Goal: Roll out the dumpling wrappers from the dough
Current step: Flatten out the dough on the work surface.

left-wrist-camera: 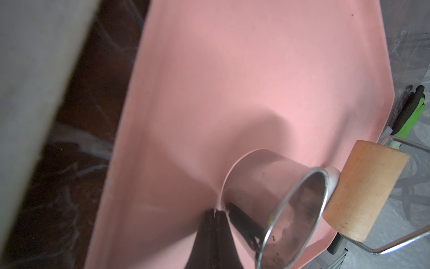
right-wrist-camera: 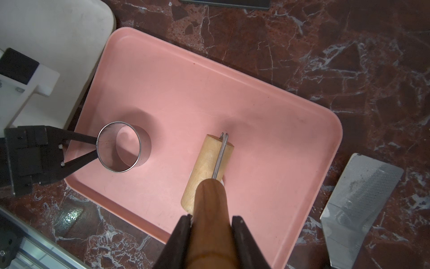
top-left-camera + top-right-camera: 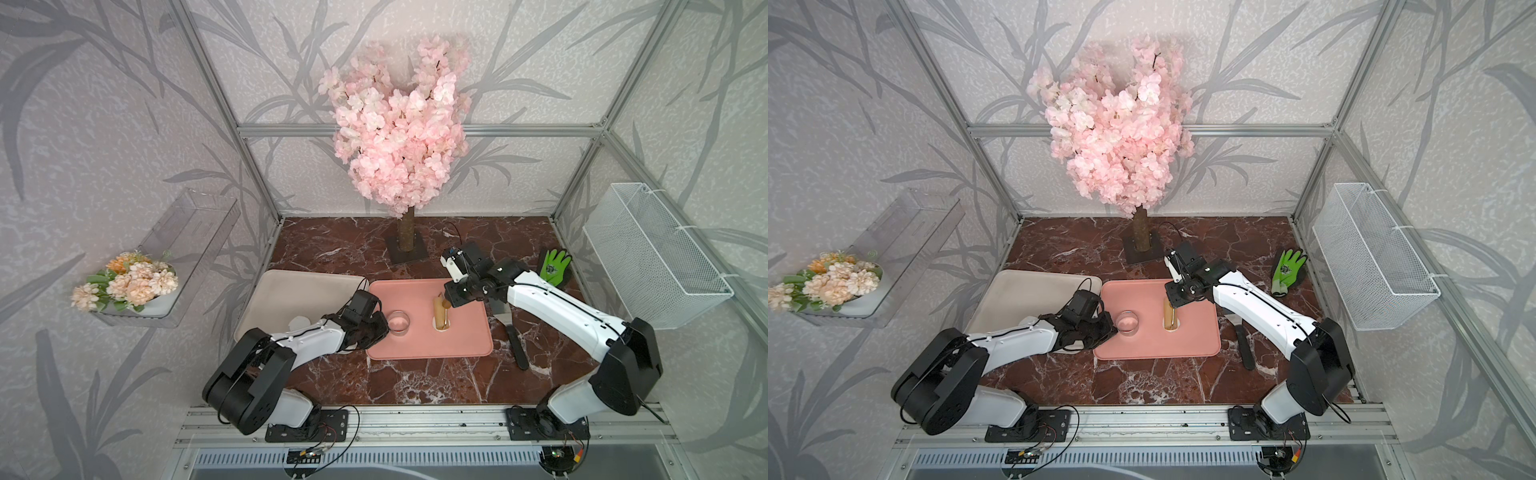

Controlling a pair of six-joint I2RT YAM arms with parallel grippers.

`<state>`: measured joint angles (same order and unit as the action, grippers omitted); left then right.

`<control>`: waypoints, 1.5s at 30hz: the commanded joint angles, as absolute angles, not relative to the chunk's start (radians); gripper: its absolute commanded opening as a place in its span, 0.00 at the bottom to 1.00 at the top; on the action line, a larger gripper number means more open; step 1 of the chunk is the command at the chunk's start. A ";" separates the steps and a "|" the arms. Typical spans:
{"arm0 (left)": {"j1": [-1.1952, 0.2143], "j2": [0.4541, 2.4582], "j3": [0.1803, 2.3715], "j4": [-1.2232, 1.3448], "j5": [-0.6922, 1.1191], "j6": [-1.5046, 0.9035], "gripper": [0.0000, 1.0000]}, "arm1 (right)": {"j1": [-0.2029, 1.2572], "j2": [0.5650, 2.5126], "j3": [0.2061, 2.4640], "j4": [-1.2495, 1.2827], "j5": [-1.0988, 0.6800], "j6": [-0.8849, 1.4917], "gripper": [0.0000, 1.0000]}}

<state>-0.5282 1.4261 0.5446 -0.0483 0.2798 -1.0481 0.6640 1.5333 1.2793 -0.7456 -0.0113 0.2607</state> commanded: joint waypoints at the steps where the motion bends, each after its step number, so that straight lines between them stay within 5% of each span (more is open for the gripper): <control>1: -0.529 1.459 0.511 -0.131 0.265 -1.046 0.00 | 0.676 1.589 1.228 -0.764 -0.023 0.266 0.00; 24: -0.528 1.445 0.517 -0.155 0.258 -1.040 0.00 | 0.651 1.441 1.307 -0.780 -0.003 0.286 0.00; 45: -0.528 1.456 0.526 -0.148 0.260 -1.040 0.00 | 0.647 1.573 1.120 -0.661 -0.055 0.331 0.00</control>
<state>-0.5282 1.4288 0.5449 -0.0448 0.2829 -1.0477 0.6430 1.5082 1.1927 -0.6342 -0.0761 0.3252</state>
